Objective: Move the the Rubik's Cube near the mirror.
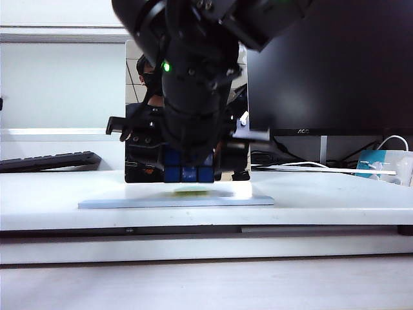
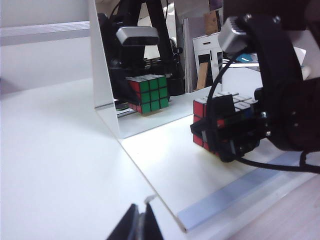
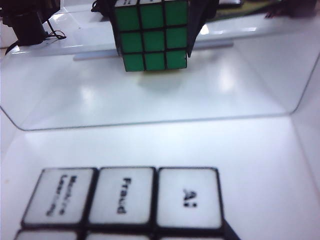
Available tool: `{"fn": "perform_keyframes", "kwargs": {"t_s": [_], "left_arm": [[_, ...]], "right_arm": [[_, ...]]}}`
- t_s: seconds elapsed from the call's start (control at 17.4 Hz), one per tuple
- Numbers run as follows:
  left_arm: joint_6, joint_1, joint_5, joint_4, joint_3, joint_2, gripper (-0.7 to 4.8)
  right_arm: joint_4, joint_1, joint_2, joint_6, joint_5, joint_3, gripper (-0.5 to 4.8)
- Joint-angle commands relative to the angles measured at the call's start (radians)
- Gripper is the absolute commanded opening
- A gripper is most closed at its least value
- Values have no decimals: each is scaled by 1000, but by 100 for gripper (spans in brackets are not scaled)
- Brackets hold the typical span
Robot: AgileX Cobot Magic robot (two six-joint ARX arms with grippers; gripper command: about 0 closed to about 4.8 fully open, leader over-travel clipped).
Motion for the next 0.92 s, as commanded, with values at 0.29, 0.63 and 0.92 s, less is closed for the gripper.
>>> {"fn": "perform_keyframes", "kwargs": {"t_s": [0.29, 0.63, 0.92], "left_arm": [[4, 2, 4, 13, 1, 0, 22], [4, 3, 5, 13, 1, 0, 22], [4, 159, 16, 13, 2, 0, 22]], "right_arm": [[47, 2, -5, 21, -15, 6, 439], [49, 10, -62, -15, -10, 7, 441], [-31, 31, -360, -195, 35, 7, 193]]}}
